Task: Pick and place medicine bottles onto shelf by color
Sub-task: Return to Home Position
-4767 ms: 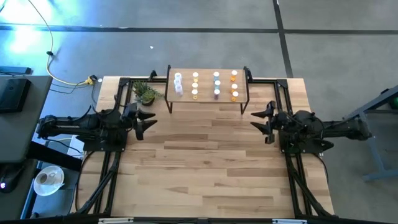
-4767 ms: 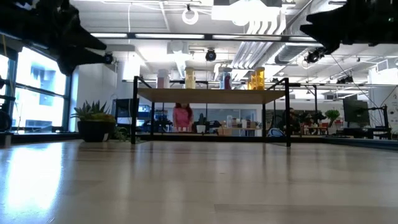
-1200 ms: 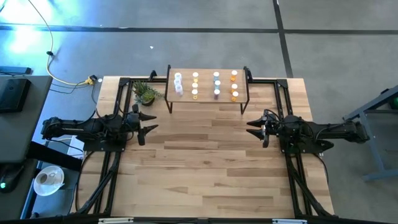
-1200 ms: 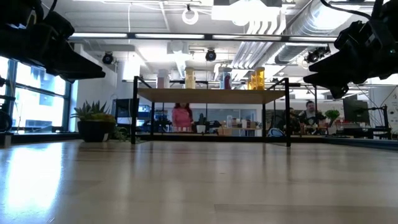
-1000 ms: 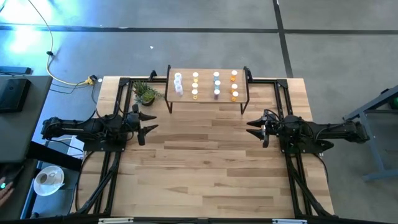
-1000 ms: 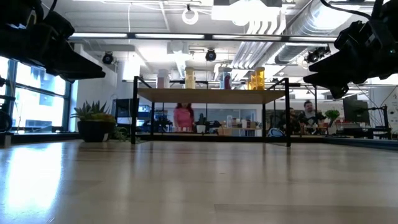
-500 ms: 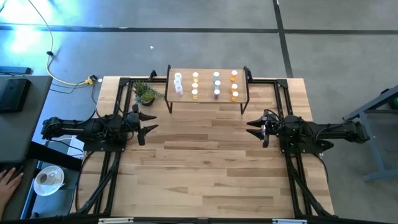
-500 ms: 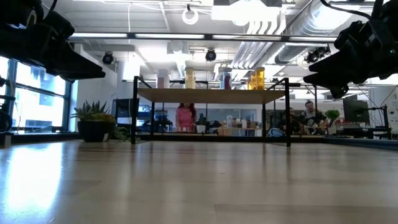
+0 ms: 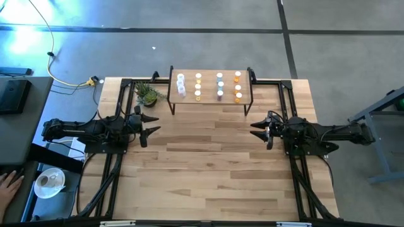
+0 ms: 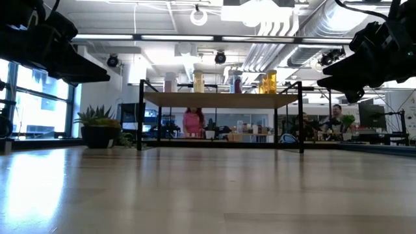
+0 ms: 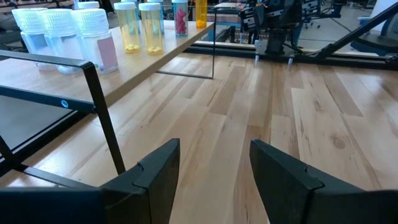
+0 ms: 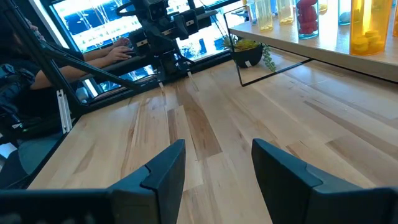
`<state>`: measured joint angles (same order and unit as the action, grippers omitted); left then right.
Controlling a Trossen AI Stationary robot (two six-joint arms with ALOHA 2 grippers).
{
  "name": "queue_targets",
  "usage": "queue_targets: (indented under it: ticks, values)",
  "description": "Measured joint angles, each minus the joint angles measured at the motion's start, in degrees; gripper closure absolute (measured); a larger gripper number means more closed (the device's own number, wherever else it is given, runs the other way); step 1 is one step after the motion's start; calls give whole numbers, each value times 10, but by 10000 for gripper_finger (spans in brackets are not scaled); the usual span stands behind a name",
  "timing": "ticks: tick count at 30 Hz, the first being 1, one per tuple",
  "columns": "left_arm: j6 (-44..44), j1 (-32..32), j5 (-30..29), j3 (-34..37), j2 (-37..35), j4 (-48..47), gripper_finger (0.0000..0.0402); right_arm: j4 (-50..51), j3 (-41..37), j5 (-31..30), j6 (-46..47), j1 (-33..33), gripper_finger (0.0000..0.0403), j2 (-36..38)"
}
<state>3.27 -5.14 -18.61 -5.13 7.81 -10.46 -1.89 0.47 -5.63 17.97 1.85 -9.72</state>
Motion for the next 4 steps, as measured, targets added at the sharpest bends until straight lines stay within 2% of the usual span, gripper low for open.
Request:
queue_targets:
  ticks: [4]
  values:
    - [0, 0, 0, 0, 0, 0, 218, 0, 0, 0, 0, 0, 226, 0]
